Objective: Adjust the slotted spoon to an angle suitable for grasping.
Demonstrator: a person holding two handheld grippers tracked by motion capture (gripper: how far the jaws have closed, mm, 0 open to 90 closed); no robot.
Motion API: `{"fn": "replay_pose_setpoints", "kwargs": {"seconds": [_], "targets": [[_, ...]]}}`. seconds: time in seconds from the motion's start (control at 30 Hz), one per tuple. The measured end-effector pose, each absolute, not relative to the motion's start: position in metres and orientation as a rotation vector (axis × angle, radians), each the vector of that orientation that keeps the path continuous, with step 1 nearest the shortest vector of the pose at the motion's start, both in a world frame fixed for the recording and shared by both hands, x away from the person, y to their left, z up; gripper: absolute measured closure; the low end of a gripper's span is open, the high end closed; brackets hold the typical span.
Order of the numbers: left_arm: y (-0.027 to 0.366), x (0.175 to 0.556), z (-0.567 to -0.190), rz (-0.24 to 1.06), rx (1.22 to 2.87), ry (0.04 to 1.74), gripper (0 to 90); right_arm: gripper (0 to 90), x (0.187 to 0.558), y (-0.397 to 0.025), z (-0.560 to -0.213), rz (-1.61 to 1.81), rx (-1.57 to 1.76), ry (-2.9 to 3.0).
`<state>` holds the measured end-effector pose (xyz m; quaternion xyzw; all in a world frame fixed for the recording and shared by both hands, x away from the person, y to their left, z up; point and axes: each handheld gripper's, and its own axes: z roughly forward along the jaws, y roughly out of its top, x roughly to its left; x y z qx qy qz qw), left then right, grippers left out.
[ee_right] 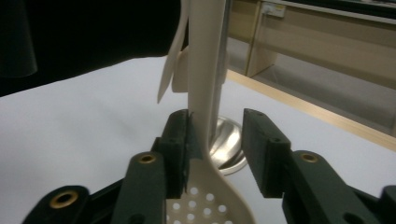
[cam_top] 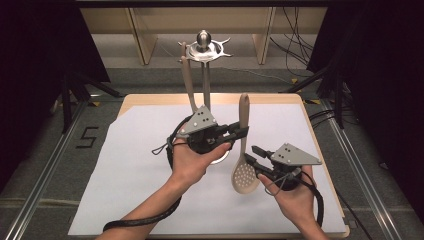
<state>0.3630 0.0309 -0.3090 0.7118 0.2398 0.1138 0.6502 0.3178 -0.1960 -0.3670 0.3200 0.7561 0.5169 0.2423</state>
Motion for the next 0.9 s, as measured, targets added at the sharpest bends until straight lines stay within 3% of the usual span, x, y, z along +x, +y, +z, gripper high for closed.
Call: {"fn": "replay_pose_setpoints", "kwargs": {"seconds": [0.47,0.9], "targets": [[0.042,0.364,-0.315,0.208,1.655,0.474,75.9,58.1,0.319,-0.194,-0.36,1.466,0.758,2.143],[0.04,0.357,-0.314,0.185,1.674,0.438,75.8,67.0,0.322,-0.184,-0.35,1.508,0.721,2.202]]}}
